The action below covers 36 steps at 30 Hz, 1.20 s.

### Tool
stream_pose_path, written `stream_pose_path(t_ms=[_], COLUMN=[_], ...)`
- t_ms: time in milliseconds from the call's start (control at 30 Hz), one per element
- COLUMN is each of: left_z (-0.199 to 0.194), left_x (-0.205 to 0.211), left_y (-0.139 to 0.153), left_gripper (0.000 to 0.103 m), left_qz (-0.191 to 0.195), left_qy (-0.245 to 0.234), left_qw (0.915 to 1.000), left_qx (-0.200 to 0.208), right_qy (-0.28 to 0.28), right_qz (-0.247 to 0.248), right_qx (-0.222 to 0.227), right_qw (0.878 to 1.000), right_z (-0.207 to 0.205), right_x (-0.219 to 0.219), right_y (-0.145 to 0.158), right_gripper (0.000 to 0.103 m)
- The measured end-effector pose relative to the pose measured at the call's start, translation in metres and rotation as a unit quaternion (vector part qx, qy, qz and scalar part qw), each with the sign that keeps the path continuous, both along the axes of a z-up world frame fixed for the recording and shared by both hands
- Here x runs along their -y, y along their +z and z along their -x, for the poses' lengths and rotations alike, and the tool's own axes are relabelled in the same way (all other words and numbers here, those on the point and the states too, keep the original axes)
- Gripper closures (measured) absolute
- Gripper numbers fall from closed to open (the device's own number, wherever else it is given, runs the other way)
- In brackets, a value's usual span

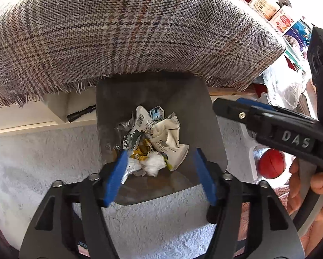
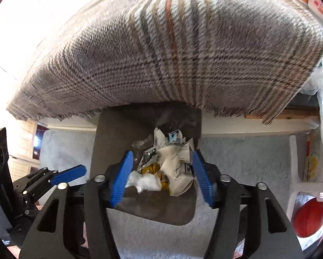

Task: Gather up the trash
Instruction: 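Carry both papers to the bin and open both tools to drop them, then move both open tools back over the table toward the tube and cup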

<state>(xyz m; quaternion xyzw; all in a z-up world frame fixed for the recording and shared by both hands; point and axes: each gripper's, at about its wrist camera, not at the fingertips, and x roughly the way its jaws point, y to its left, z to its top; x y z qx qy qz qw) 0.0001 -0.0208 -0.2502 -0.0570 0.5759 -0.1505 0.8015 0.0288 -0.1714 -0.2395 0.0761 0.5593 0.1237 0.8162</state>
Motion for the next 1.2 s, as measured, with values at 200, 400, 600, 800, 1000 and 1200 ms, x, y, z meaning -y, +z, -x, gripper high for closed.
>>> stream_pose_path(t_ms=[200, 400, 600, 800, 1000, 1200], left_z=[0.006, 0.012, 0.016, 0.009, -0.008, -0.039], left_x=[-0.004, -0.006, -0.013, -0.030, -0.045, -0.055], left_y=[0.009, 0.021, 0.043, 0.070, 0.118, 0.172], left_gripper=[0.013, 0.008, 0.008, 0.008, 0.008, 0.008], left_qz=[0.000, 0.001, 0.007, 0.006, 0.006, -0.015], left_qy=[0.005, 0.008, 0.010, 0.031, 0.043, 0.048], left_qw=[0.9999, 0.9994, 0.9981, 0.9970, 0.9940, 0.9886], left_qx=[0.016, 0.033, 0.061, 0.071, 0.100, 0.142], right_qy=[-0.014, -0.020, -0.062, -0.066, -0.068, -0.068], right_qz=[0.005, -0.009, -0.057, -0.031, -0.028, -0.022], right_qx=[0.017, 0.036, 0.051, 0.062, 0.089, 0.103], right_qw=[1.000, 0.999, 0.995, 0.995, 0.993, 0.992], right_z=[0.006, 0.011, 0.016, 0.014, -0.001, -0.035], right_x=[0.010, 0.020, 0.047, 0.056, 0.063, 0.059], right_y=[0.007, 0.020, 0.037, 0.057, 0.108, 0.149], right_gripper=[0.005, 0.003, 0.003, 0.003, 0.003, 0.003])
